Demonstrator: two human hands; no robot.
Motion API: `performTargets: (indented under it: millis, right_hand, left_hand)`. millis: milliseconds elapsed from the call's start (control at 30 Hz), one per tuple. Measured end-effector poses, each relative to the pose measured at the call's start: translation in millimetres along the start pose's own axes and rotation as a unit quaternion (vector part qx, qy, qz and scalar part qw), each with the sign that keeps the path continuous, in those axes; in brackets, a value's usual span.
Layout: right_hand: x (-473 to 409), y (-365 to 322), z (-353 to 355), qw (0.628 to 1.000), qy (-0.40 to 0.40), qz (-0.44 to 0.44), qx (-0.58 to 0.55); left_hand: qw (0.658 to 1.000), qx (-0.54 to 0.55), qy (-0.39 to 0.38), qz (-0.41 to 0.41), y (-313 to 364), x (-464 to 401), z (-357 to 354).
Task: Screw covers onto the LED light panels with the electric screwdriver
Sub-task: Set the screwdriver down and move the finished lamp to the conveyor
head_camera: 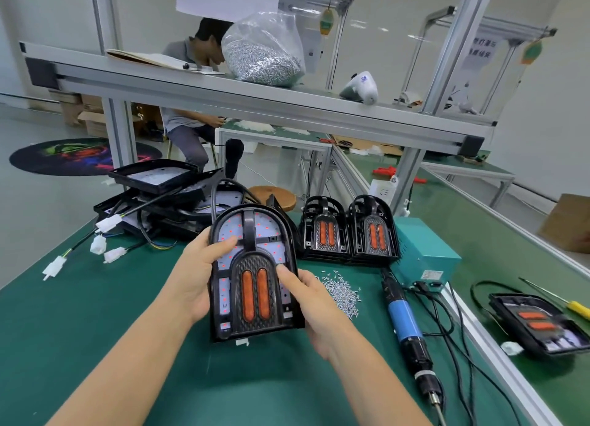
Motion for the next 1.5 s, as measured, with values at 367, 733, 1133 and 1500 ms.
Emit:
performTargets:
  millis: [367,733,1133,1500]
  right_hand:
    - [11.1,16.1,4.2,0.965,-0.175,-0.067,-0.186]
    - [23.9,13.5,16.6,0.979,-0.138,0.003,-0.151]
    - [51.0,-5.6,43.6,0.978,-0.083,0.114,-0.151]
    - [96.8,-9.2,116.0,0.954,0.080,0.200,-0.207]
  left_hand:
    - [0.993,0.046,-0.027,0.109,-15.8,-0.4,-0.5]
    - [0.992,-0.014,-0.043,0.121,-13.2,-9.0,-22.2]
    - [0.988,-0.029,-0.106,0.106,-7.2,-9.6,-75.9]
    - [0.950,-0.058,-0.227,0.205,-51.5,-22.1,-174.6]
Point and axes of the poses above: each hand's wrist, its own x-axis away from the middle knuckle, its own z-axis out of the back of the hand, y = z × x, the point moved 2 cm from there along -x, towards the middle knuckle, and after that the axes turned 6 degrees about -y, right-handed, at the moved point
